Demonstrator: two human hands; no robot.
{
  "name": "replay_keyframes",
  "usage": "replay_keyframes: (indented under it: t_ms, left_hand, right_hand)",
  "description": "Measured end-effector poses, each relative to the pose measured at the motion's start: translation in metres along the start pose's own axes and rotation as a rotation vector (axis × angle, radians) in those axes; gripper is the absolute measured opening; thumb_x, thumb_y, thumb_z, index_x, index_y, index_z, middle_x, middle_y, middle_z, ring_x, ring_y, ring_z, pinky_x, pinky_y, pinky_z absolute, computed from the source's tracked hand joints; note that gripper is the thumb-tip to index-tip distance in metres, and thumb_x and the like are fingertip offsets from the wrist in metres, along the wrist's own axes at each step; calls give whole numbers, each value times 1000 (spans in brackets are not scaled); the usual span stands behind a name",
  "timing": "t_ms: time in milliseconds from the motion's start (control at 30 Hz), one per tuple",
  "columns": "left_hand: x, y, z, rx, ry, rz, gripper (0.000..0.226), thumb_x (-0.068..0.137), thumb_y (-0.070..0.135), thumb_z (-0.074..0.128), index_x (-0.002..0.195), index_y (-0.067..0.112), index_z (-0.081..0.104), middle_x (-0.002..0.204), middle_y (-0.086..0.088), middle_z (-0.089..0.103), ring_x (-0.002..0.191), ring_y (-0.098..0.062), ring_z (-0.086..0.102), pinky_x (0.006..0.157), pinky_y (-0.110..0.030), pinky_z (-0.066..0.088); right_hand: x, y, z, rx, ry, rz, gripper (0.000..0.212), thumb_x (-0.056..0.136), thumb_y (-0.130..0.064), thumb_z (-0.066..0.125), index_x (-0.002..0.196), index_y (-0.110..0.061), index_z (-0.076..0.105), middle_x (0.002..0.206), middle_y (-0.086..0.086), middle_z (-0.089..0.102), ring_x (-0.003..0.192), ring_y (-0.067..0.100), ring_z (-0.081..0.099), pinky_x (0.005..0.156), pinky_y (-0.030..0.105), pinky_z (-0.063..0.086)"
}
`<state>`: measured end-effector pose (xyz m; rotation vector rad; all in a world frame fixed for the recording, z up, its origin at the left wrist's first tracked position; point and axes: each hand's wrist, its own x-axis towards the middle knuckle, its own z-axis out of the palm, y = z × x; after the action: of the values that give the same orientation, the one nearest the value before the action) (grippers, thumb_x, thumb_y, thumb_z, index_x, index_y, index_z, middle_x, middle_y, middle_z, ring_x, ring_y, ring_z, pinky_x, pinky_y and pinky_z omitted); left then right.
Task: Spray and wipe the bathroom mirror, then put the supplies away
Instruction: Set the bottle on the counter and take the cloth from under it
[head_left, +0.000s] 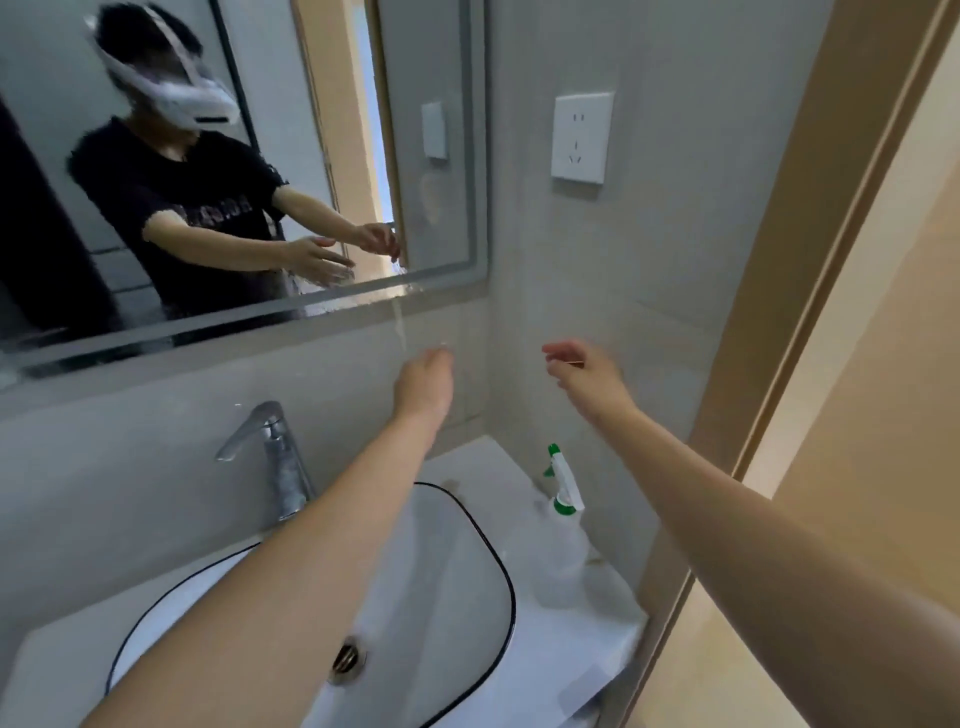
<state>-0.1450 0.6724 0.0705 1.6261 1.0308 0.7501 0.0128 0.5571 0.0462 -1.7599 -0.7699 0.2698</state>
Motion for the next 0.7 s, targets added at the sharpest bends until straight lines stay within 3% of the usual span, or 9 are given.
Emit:
replay_keyframes:
  t_ms: [100,167,233,433,567,700]
  left_hand:
    - [4,13,-48,111,75,141,30,99,29,50,99,9,71,105,-18,69,103,-34,61,94,-40,46]
    - [3,14,-85,226,110,195,22,98,30,54,97,17,72,98,-4,66,97,-25,60,86,-34,45]
    - [1,8,-124,407,149,201,18,93,31,59,86,19,70,92,-1,69,93,-24,63,76,-31,44]
    - [-50,-18,-234,957,366,31,12,90,27,59,83,22,68,99,-7,70,96,-31,64,69,-30,40]
    - [-108,-42,-283,1022,585,-137,38,98,39,46,95,11,71,107,-15,69,101,-36,64,73,-34,44]
    - [-178,-71,-295,1013,718,-296,38,100,38,40,77,15,59,104,-17,69,98,-36,64,70,-33,39]
  right_hand:
    - [-2,-47,28,-32,-152,-86,21,94,-2,57,107,-14,69,97,7,68,88,18,65,88,37,54]
    - [-8,-72,53,-108,-265,-149,18,94,-4,58,102,-17,69,93,7,70,81,17,67,81,37,56]
    - [-16,-91,84,-219,-371,-220,17,92,-6,59,96,-20,69,87,4,70,77,17,67,77,36,56]
    - [-68,-148,183,-405,-650,-505,10,95,-16,61,88,-13,68,72,1,64,66,17,60,61,27,45]
    - [-119,-171,233,-377,-826,-642,31,98,-24,58,77,-4,68,63,4,56,60,17,49,56,30,35]
    - [-181,-170,264,-338,-1025,-697,34,97,-24,56,83,5,68,81,22,68,72,25,56,63,32,38]
